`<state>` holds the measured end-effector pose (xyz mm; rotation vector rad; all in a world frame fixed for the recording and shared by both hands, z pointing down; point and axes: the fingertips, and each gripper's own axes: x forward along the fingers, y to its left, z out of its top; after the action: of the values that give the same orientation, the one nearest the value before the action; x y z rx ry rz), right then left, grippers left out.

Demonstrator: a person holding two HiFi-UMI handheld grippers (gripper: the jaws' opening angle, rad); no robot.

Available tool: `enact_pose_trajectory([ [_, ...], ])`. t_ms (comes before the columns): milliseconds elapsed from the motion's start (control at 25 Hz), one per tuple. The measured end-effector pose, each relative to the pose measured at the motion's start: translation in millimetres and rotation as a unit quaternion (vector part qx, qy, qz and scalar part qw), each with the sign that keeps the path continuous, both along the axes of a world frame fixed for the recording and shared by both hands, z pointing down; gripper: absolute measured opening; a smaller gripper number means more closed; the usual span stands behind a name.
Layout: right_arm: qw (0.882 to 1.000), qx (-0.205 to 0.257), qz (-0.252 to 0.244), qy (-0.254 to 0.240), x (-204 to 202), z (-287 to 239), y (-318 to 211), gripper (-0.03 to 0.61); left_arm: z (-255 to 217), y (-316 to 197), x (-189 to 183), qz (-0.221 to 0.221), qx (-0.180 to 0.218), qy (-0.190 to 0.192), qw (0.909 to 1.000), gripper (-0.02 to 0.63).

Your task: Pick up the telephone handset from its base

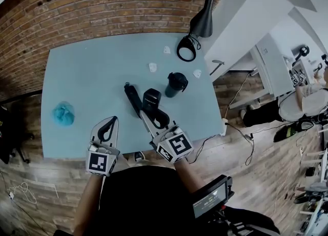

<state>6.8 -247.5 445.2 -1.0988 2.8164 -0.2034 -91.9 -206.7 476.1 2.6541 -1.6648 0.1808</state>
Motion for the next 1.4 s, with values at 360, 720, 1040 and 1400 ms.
enact_pose_trajectory([
  [360,0.988,0.139,0.055,0.026,-7,-67,-13,0.155,-58,-19,-8,-0.012,0.086,-0.024,0.9959,0.018],
  [720,0.982,0.166,0.080,0.033,-6,-90,-17,0.155,-104,-28,-2,-0.005,0.156,-0.040,0.9870,0.018],
  [1040,0.991,0.104,0.051,0.062,-1,-32,-11,0.155,-49,-18,16,0.020,0.088,-0.046,0.9949,0.018],
  [1400,0.994,0.065,0.030,0.080,5,6,-6,0.155,-9,-14,22,0.023,0.034,-0.044,0.9982,0.017],
])
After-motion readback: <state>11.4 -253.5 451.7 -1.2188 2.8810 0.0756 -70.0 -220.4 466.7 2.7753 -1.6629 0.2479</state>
